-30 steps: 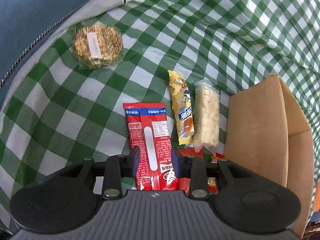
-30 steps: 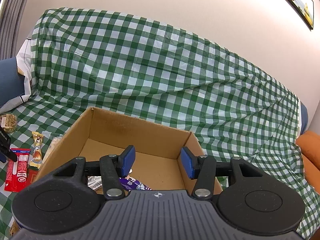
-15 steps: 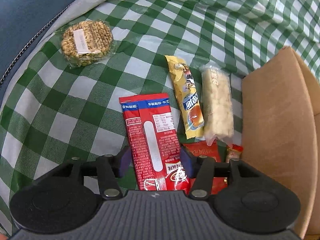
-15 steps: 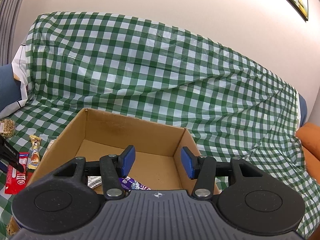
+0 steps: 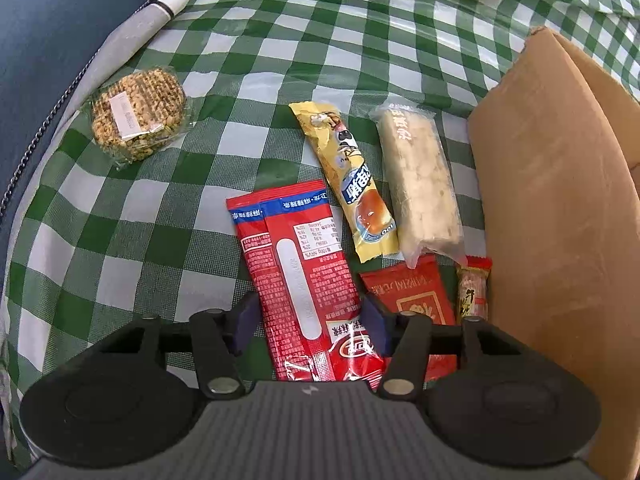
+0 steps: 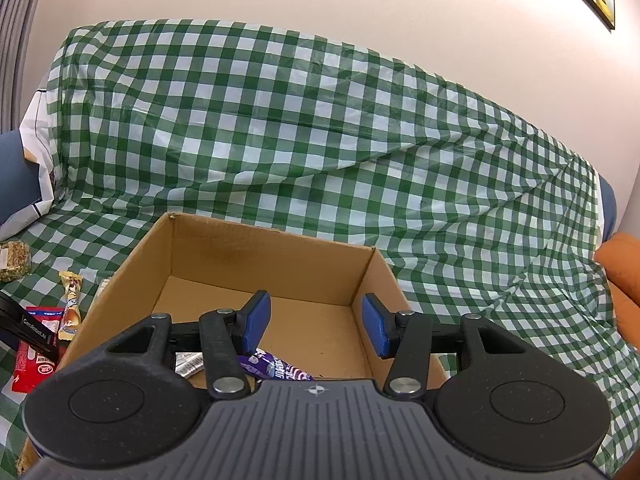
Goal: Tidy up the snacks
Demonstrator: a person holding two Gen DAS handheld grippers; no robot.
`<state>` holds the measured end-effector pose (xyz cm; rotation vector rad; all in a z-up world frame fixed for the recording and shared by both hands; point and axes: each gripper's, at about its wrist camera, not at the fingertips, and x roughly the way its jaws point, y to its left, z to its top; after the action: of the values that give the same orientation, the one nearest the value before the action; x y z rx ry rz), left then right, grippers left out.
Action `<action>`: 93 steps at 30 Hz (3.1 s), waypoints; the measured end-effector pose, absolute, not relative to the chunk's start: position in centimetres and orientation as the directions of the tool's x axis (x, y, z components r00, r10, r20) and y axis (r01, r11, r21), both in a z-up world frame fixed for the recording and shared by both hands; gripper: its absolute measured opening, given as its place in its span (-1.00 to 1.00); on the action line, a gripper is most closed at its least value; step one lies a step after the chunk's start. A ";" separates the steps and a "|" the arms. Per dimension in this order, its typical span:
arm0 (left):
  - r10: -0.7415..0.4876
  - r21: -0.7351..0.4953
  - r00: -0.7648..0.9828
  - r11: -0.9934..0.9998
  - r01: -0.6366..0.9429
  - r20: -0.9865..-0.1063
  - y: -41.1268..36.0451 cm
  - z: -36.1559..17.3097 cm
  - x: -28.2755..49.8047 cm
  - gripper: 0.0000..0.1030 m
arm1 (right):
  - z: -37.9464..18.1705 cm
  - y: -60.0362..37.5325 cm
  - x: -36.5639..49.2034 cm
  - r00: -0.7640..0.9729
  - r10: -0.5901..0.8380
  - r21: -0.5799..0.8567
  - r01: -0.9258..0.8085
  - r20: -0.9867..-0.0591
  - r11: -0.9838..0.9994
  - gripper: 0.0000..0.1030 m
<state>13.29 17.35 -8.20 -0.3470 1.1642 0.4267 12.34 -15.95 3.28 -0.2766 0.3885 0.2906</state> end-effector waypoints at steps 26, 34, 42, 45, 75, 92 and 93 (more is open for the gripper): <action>0.067 -0.002 0.263 0.968 -0.252 -0.962 20.5 -6.8 10.5 0.01 | 2.8 -11.5 11.0 0.865 0.272 -0.266 -0.404 -0.421 0.875 0.01; 0.055 -0.005 0.259 0.974 -0.228 -0.964 19.8 -7.1 10.9 0.23 | 2.6 -10.1 10.6 0.858 0.289 -0.285 -0.430 -0.424 0.857 0.01; 0.095 0.050 0.248 0.982 -0.184 -0.964 18.8 -8.1 11.6 0.16 | 2.4 -8.0 9.5 0.842 0.335 -0.313 -0.483 -0.423 0.818 0.01; 0.092 0.037 0.258 0.977 -0.208 -0.962 19.3 -7.8 11.6 0.06 | 2.1 -6.9 9.3 0.830 0.346 -0.311 -0.500 -0.437 0.808 0.01; 0.117 -0.028 0.327 0.914 -0.406 -0.938 25.0 -5.2 9.5 0.02 | -4.8 7.4 3.2 0.692 0.422 -0.495 -0.718 -0.586 0.489 0.01; 0.111 -0.042 0.344 0.912 -0.407 -0.933 25.0 -5.1 9.4 0.02 | -9.1 9.5 7.8 0.637 0.239 -0.430 -0.706 -0.733 0.562 -0.13; 0.110 -0.042 0.345 0.913 -0.406 -0.932 25.0 -5.1 9.4 0.02 | -9.1 9.5 7.7 0.632 0.242 -0.425 -0.710 -0.737 0.561 -0.18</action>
<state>9.43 24.98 -5.05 -0.2876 1.1755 0.3405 7.74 9.45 -9.10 -0.7839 0.6750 0.6141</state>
